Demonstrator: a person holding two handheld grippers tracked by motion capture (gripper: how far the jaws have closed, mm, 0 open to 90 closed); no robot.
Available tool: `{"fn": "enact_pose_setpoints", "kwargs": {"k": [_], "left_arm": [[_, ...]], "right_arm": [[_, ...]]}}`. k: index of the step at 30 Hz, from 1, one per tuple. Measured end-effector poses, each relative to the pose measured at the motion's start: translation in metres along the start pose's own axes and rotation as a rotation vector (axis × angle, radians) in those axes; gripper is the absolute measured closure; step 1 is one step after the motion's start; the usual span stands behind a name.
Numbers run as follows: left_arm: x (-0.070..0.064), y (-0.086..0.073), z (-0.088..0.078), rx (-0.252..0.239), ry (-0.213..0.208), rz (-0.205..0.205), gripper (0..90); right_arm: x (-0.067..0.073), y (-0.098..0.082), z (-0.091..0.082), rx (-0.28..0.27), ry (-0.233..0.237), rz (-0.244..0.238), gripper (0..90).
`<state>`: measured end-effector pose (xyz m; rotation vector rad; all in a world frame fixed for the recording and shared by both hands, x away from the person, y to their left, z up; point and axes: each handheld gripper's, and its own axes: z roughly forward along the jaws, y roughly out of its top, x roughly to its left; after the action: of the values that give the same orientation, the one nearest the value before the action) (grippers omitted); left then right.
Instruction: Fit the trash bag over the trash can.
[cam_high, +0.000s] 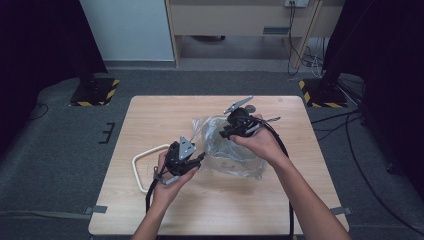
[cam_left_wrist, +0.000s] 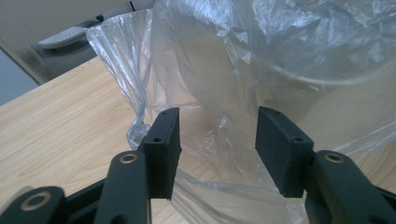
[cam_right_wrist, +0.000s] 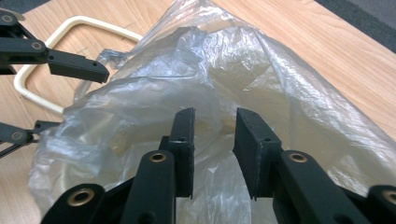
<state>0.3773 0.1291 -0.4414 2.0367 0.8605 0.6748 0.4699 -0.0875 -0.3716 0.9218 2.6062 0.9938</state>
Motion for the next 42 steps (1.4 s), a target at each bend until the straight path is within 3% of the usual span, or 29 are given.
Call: {"fn": "enact_pose_setpoints", "kwargs": {"k": [6,14,20,23,31,35,37,42], "left_arm": [[0.003,-0.002,-0.007,-0.013,0.005,-0.005,50.2],[0.009,-0.002,-0.027,-0.058,0.027,-0.018,46.1],[0.013,-0.004,-0.037,-0.06,0.038,-0.016,45.5],[0.018,-0.008,-0.04,-0.047,0.054,-0.018,45.2],[0.032,-0.017,-0.051,-0.043,0.077,-0.039,42.6],[0.044,-0.024,-0.059,-0.029,0.091,-0.051,39.9],[0.054,-0.031,-0.063,0.01,0.105,-0.058,38.4],[0.087,-0.055,-0.071,0.048,0.12,-0.131,32.8]], "right_arm": [[0.003,-0.002,-0.009,-0.018,0.001,-0.014,60.9],[0.003,-0.006,-0.027,-0.088,-0.005,-0.017,44.3],[-0.009,-0.013,-0.046,-0.129,-0.043,0.002,43.7],[-0.016,-0.022,-0.056,-0.141,-0.086,0.01,44.0],[-0.032,-0.048,-0.075,-0.175,-0.115,0.046,42.6],[-0.037,-0.057,-0.082,-0.194,-0.122,0.053,38.1],[-0.04,-0.061,-0.085,-0.206,-0.127,0.056,34.9],[-0.045,-0.076,-0.092,-0.261,-0.159,0.056,19.2]]}}
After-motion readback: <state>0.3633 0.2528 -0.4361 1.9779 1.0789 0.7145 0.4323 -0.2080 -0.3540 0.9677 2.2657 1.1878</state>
